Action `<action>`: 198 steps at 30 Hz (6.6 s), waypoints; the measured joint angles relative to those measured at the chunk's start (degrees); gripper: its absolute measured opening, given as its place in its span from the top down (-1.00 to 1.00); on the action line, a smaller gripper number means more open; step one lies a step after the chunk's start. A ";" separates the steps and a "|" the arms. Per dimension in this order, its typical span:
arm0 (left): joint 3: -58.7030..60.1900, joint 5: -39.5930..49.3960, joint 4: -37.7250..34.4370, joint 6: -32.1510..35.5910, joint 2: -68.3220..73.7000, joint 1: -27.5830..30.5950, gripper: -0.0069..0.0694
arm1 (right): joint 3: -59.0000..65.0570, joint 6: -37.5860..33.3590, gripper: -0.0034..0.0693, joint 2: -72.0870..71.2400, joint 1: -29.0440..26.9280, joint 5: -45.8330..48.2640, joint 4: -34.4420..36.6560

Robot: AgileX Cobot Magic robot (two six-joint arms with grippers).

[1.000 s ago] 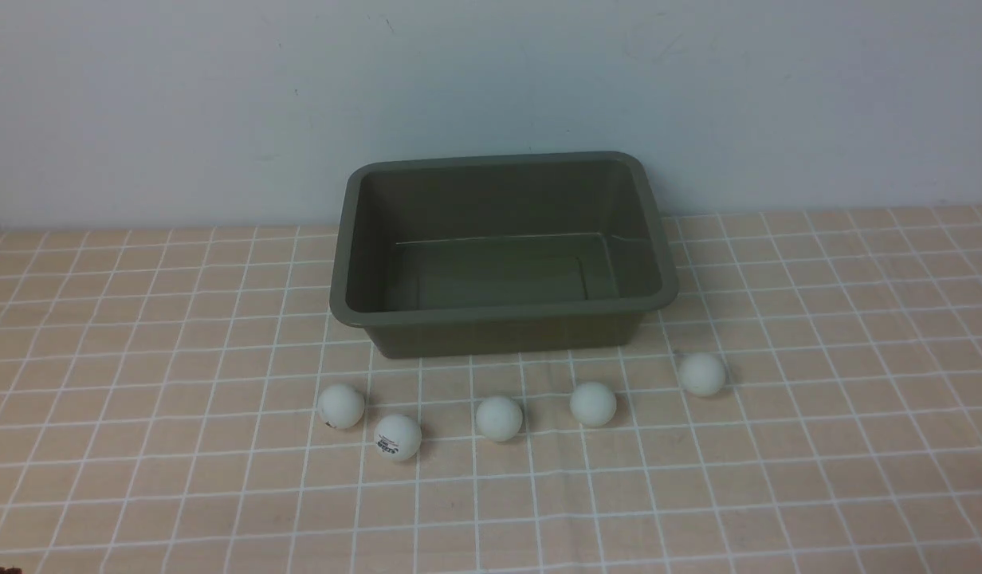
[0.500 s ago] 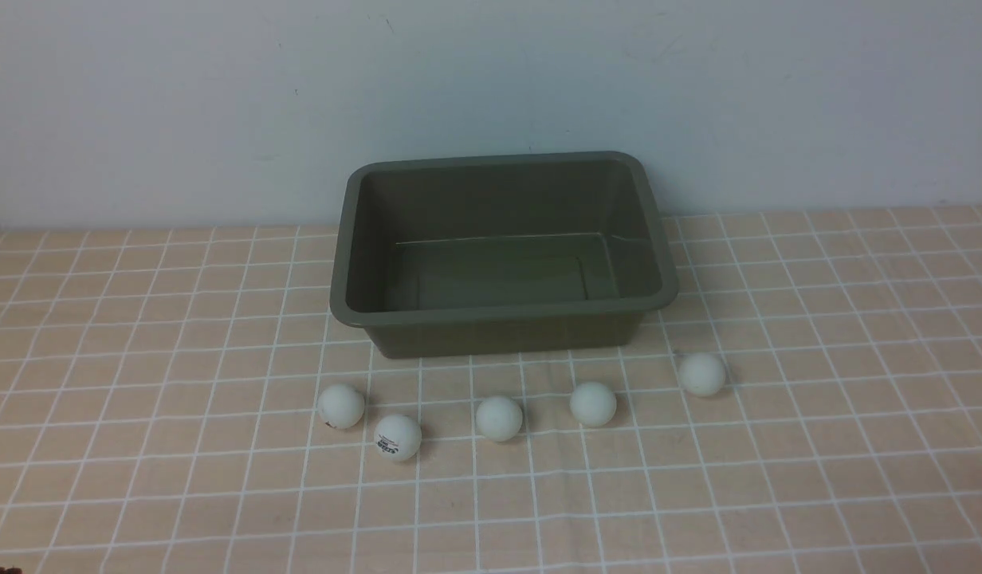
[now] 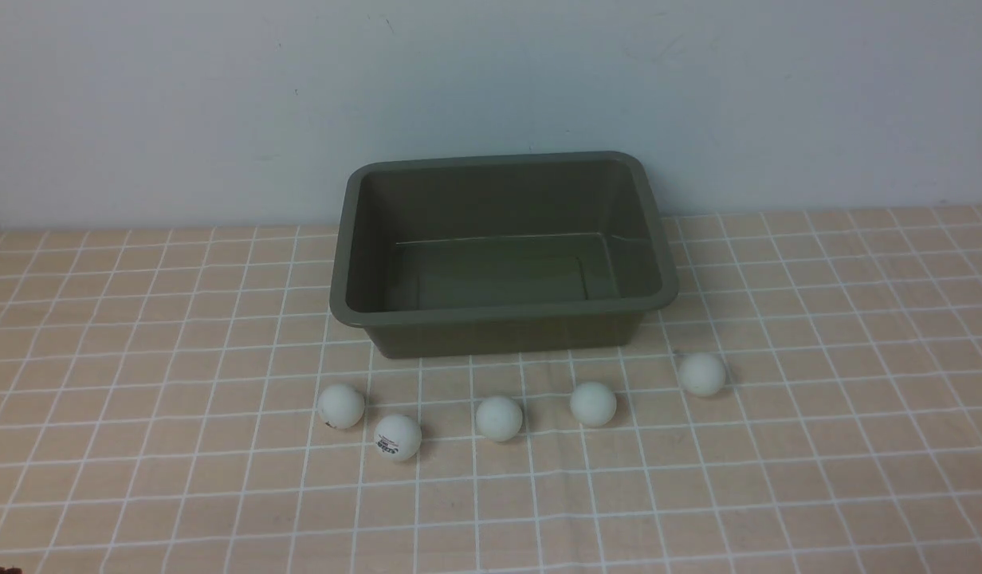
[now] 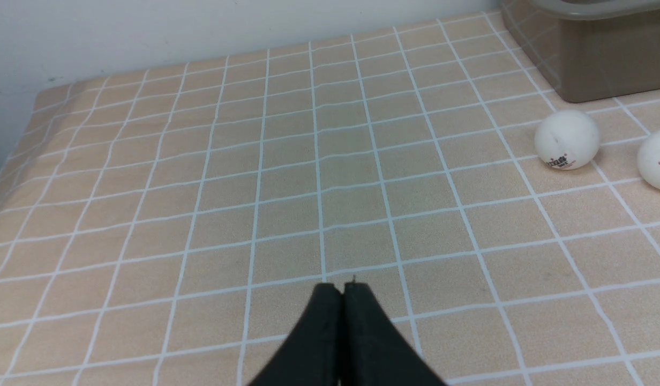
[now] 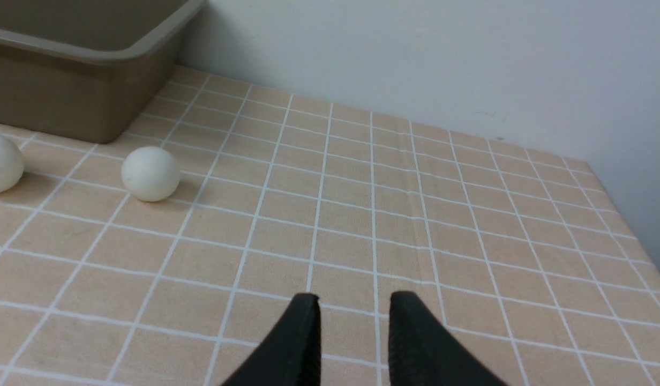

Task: Put the table tennis balls into the box on the light coffee tablecloth.
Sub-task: 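Reach for and grasp a ping pong ball on the table beside the basket, then drop the ball into the bin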

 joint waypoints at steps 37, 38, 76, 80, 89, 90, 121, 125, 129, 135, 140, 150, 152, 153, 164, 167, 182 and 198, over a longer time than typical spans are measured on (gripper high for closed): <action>0.00 0.00 0.00 0.00 0.00 0.00 1.00 | -28.30 15.19 0.41 -0.11 0.00 15.90 7.35; 0.00 0.00 0.00 0.00 0.00 0.00 1.00 | -28.30 15.19 0.41 -0.11 0.00 15.90 7.35; -10.00 -4.76 -32.37 -4.40 0.57 0.00 1.00 | -28.30 14.51 0.41 -0.11 0.00 24.40 7.68; -18.69 8.75 -30.95 5.75 5.84 0.00 1.00 | -28.19 14.51 0.41 -0.11 0.00 24.40 7.68; -32.11 22.15 -27.96 23.10 26.22 0.00 0.91 | -26.46 13.25 0.41 -0.18 0.00 25.70 7.68; -33.16 22.31 -27.55 24.01 28.86 0.00 0.86 | -26.46 12.37 0.41 -0.27 0.00 25.88 7.68; -69.36 22.42 -28.08 29.67 97.32 -4.70 0.03 | -26.46 4.16 0.41 -0.39 0.00 26.39 9.22; -70.67 22.62 -24.20 23.18 100.11 -6.50 0.03 | -26.46 4.16 0.41 -0.39 0.00 26.58 9.22; -70.73 22.74 -21.49 20.79 101.06 -8.18 0.03 | -26.46 4.11 0.41 -0.39 0.00 26.58 9.22; -70.84 22.56 -20.46 18.50 102.34 -11.17 0.03 | -26.46 4.11 0.41 -0.39 0.00 26.58 9.22; -70.84 21.92 -17.04 17.79 104.20 -13.23 -0.06 | -26.46 4.11 0.41 -0.39 0.00 26.58 9.22; -70.84 17.62 -15.94 16.57 107.87 -13.89 -0.11 | -26.46 4.11 0.41 -0.39 0.00 26.58 9.18; -70.84 16.82 -15.93 16.47 108.92 -13.92 -0.11 | -26.46 4.11 0.41 -0.39 0.00 26.58 9.18; -70.84 16.40 -15.93 16.47 109.47 -13.97 -0.11 | -26.46 4.11 0.41 -0.39 0.00 26.58 9.18; -70.84 14.85 -14.77 16.51 111.96 -13.97 -0.02 | -26.46 4.11 0.41 -0.39 0.00 26.58 9.18; -70.84 15.32 -13.73 16.51 110.46 -13.97 -0.02 | -26.46 4.11 0.41 -0.39 0.00 26.58 9.18; -80.03 29.41 -33.33 27.97 101.04 -13.97 -0.02 | -26.46 4.11 0.41 -0.39 0.00 26.60 9.10; -92.14 17.54 -41.75 46.34 114.06 -14.05 -0.10 | -26.46 4.11 0.41 -0.39 0.00 27.02 8.92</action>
